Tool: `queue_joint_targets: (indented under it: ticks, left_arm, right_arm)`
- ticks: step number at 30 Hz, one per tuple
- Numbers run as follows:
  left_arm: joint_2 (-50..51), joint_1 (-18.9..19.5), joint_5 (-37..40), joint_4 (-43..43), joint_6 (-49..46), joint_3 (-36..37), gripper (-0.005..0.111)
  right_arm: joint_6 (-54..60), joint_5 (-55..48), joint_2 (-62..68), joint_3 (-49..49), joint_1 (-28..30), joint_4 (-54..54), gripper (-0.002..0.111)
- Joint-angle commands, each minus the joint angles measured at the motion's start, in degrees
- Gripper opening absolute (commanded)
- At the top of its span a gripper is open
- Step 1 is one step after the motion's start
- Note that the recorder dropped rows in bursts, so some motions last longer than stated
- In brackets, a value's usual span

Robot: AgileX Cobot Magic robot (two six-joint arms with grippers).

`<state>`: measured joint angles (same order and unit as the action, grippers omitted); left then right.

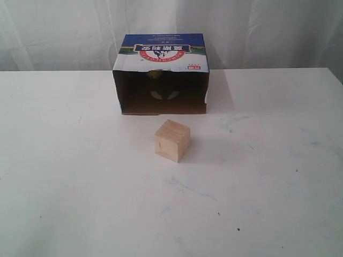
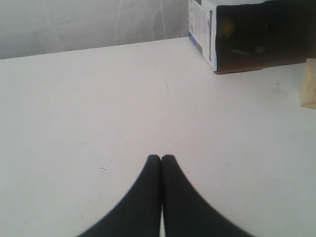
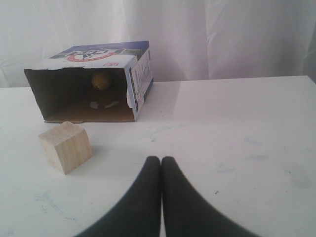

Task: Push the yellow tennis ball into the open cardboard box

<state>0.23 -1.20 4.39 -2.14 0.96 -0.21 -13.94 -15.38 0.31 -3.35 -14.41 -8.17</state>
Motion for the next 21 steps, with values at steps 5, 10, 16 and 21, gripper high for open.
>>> queue_joint_targets:
  ticks: [5, 10, 16, 21]
  left_arm:
    - [-0.23, 2.31, 0.01, -0.19, 0.41, 0.21, 0.0]
    - [-0.23, 2.75, 0.01, -0.19, 0.41, 0.21, 0.0]
    - [-0.23, 2.75, 0.01, -0.19, 0.41, 0.21, 0.0]
    - [-0.23, 2.75, 0.01, -0.19, 0.41, 0.21, 0.0]
  right_arm:
    - [0.14, 0.31, -0.31, -0.2, 0.17, -0.63, 0.0]
    - [0.14, 0.31, -0.31, -0.2, 0.17, -0.63, 0.0]
    - [0.14, 0.18, -0.31, -0.2, 0.17, -0.63, 0.0]
    - [0.14, 0.18, -0.31, -0.2, 0.17, -0.63, 0.0]
